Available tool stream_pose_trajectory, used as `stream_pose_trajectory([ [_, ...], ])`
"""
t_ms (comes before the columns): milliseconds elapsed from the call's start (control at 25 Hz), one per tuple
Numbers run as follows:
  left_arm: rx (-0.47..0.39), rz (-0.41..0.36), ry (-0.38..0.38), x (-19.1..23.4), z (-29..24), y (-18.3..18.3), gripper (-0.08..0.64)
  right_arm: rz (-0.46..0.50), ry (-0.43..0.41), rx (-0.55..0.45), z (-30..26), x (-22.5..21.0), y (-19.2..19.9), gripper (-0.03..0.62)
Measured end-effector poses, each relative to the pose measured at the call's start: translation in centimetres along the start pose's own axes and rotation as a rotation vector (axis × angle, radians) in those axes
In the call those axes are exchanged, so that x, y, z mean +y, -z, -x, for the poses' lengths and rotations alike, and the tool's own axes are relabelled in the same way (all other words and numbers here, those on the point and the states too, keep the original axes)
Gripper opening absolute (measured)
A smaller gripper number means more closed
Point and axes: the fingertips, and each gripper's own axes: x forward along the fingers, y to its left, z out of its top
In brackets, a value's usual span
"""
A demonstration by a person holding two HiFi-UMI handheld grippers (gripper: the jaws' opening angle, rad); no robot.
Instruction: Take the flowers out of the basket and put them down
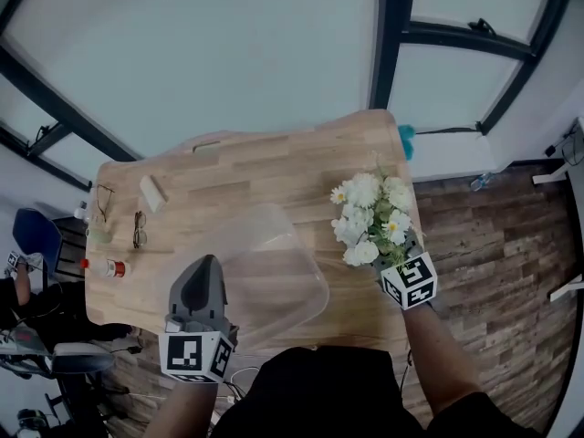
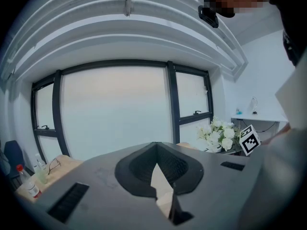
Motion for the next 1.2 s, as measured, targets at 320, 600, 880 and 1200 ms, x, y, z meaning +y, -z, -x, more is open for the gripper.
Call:
stream_pose_trajectory([
  [320, 0.009, 0.015, -0.017, 0.1, 0.0, -0.1, 0.005, 0.009, -0.006, 0.009, -0.8, 0.1, 1.1, 0.261],
  [600, 0.025, 0.038, -0.031, 0.5, 0.5, 0.8, 0.005, 0.033, 0.005, -0.016, -0.5, 0.7, 1.5, 0.262],
  [880, 0.016, 0.030, -0.028, 0.3, 0.9, 0.6, 0.004, 0.017, 0.027, -0.025, -0.1, 0.7, 1.8, 0.261],
  [1200, -0.001, 0.023, -0.003, 0.0, 0.5, -0.7, 0.005, -0.001, 0.006, -0.037, 0.0, 1.5, 1.3, 0.312],
])
